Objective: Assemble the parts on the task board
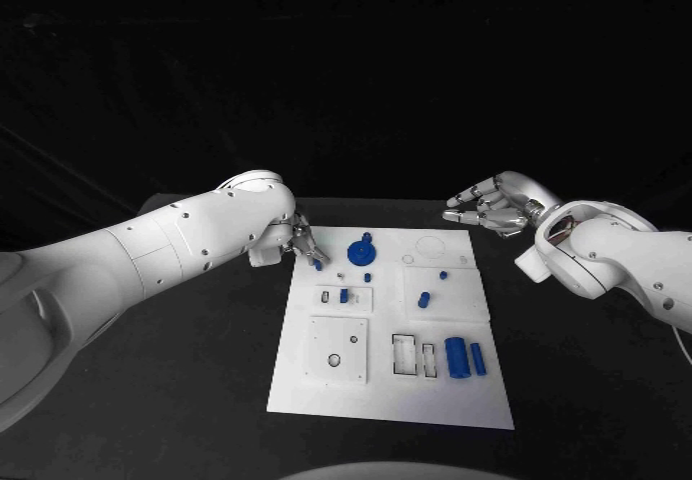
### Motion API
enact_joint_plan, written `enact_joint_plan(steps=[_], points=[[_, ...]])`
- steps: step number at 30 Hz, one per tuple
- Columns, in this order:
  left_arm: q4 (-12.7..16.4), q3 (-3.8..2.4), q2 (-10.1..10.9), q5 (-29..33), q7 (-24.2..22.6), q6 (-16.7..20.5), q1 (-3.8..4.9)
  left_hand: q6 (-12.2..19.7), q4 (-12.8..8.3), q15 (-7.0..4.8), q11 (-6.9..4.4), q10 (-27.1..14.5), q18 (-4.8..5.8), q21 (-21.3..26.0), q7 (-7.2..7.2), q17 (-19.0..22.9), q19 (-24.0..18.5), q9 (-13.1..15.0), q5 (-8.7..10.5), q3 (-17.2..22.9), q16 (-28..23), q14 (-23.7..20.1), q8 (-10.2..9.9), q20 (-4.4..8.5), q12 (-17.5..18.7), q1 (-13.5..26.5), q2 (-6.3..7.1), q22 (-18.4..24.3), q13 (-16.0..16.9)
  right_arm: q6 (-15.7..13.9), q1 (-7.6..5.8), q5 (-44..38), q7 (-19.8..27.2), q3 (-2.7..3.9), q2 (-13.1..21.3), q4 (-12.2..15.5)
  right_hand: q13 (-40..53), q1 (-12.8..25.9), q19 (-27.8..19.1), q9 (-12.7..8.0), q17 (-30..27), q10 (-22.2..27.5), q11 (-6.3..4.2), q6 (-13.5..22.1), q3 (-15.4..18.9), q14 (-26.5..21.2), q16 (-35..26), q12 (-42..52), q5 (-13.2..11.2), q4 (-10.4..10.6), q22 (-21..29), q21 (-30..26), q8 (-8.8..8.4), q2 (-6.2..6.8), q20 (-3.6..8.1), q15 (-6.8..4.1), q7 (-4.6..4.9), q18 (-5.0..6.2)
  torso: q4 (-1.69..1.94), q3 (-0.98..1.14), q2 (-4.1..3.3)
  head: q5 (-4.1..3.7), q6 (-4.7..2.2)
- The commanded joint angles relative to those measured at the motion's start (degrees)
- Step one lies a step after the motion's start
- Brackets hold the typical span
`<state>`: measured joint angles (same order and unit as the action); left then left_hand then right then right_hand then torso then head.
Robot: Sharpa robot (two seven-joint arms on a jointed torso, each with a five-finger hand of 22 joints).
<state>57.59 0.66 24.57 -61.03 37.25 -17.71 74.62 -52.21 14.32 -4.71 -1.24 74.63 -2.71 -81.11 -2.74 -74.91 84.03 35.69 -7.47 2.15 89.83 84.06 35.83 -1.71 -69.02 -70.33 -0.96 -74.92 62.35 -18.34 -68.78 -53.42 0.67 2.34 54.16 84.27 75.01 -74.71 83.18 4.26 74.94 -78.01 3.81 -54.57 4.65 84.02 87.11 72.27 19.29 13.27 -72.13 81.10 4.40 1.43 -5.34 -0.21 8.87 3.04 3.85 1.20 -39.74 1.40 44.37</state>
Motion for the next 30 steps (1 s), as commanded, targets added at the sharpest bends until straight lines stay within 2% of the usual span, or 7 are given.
enact_joint_plan(steps=[1,6,16,19,22,25,30], points=[[-0.31,-0.01,-0.13,2.66,-0.77,-0.71,0.0,0.12,-0.15,-0.36,-0.35,0.04,-0.09,-0.23,0.34,-15.09,1.67,0.12,0.19,0.55,0.17,5.94,0.4,0.51,-0.32,-0.77,-0.03,-1.99,0.0,0.77,0.04,-0.46,0.47,0.01,-0.11,-0.03,0.89,0.51,-0.44,0.05,10.58,0.33,0.1,-0.47,0.33,4.86,-0.13,-0.25,-0.05,-0.11,0.04,-0.31,0.12,-0.07,0.08,-0.34,-0.03,0.64,0.03,-0.02,-0.01,-0.01,-0.07],[-0.41,-0.01,-0.08,3.77,-0.75,-1.35,0.0,0.16,-0.31,-0.42,-0.43,0.09,-0.07,-0.27,0.43,-15.09,1.7,0.3,0.45,1.01,0.17,5.94,0.65,0.58,-0.33,-1.35,-0.55,-2.09,0.0,0.85,0.04,-0.46,0.46,0.01,-0.12,-0.05,0.89,0.51,-0.44,0.05,10.58,0.33,0.1,-0.47,0.33,4.86,-0.13,-0.25,-0.05,-0.11,0.04,-0.31,0.12,-0.07,0.08,-0.34,-0.03,0.64,0.04,-0.02,-0.03,-0.01,0.0],[-0.54,-0.01,-0.03,4.34,-0.79,-1.68,0.0,0.05,-1.1,-0.58,-0.65,0.29,-0.05,-0.33,0.69,-15.09,1.74,0.61,0.66,1.52,0.17,5.94,1.12,0.71,-0.45,-2.56,-0.53,-2.22,0.12,0.97,0.04,-0.45,0.49,0.01,-0.2,-0.14,0.91,0.5,-0.44,0.05,10.58,0.32,0.1,-0.48,0.34,4.86,-0.13,-0.23,-0.05,-0.11,0.04,-0.3,0.13,-0.08,0.08,-0.34,-0.03,0.64,0.03,-0.04,-0.02,-0.04,0.13],[-0.54,-0.01,-0.03,4.73,-0.89,-1.8,-0.01,0.4,-2.88,-0.87,-0.99,0.29,-0.05,-0.33,1.06,-15.09,1.75,0.69,0.5,3.46,0.17,5.94,1.14,0.93,-0.34,-5.45,-1.24,-2.27,0.05,1.03,0.05,-0.44,0.51,0.01,-0.25,-0.16,1.01,0.48,-0.42,0.06,10.57,0.21,0.09,-0.51,0.35,4.86,-0.14,-0.08,-0.01,-0.11,0.0,-0.29,0.15,-0.15,0.09,-0.35,-0.05,0.63,0.04,-0.03,-0.03,0.0,0.13],[-0.44,-0.01,0.0,4.97,-1.03,-1.61,-0.02,1.4,-6.14,-1.18,-1.21,0.04,-0.03,-0.38,1.17,-15.09,1.78,0.48,0.13,8.11,0.17,5.94,0.6,1.3,0.11,-10.41,-2.19,-2.4,-0.19,1.07,0.05,-0.42,0.52,0.01,-0.29,-0.18,1.01,0.48,-0.42,0.06,10.57,0.21,0.09,-0.51,0.35,4.86,-0.14,-0.08,-0.01,-0.11,0.0,-0.29,0.15,-0.15,0.09,-0.35,-0.05,0.63,0.07,-0.03,-0.02,-0.02,0.22],[-0.25,0.0,0.14,5.08,-1.54,-1.09,-0.02,1.72,-7.33,-0.82,-0.85,0.04,0.01,-0.36,0.65,-15.09,1.78,0.43,0.17,12.28,0.17,5.94,0.44,1.17,0.53,-11.15,-1.01,-2.45,-0.52,1.11,0.06,-0.41,0.53,0.01,-0.32,-0.2,1.01,0.48,-0.42,0.06,10.57,0.21,0.09,-0.51,0.35,4.86,-0.14,-0.08,-0.01,-0.11,0.0,-0.29,0.15,-0.15,0.09,-0.35,-0.05,0.63,0.03,-0.02,-0.01,0.03,0.2],[0.66,0.0,0.77,5.31,-2.87,0.62,-0.05,1.49,-8.22,-0.52,-0.6,0.5,0.04,-0.46,0.31,-15.09,1.85,0.43,0.42,19.8,0.17,5.94,0.5,0.82,0.75,-9.35,2.76,-2.74,-0.8,1.13,0.06,-0.35,0.56,0.01,-0.33,-0.2,1.06,0.48,-0.42,0.07,10.56,0.16,0.08,-0.53,0.36,4.86,-0.15,-0.01,0.01,-0.11,-0.01,-0.29,0.16,-0.18,0.09,-0.35,-0.05,0.63,0.06,0.0,0.03,0.13,0.17]])
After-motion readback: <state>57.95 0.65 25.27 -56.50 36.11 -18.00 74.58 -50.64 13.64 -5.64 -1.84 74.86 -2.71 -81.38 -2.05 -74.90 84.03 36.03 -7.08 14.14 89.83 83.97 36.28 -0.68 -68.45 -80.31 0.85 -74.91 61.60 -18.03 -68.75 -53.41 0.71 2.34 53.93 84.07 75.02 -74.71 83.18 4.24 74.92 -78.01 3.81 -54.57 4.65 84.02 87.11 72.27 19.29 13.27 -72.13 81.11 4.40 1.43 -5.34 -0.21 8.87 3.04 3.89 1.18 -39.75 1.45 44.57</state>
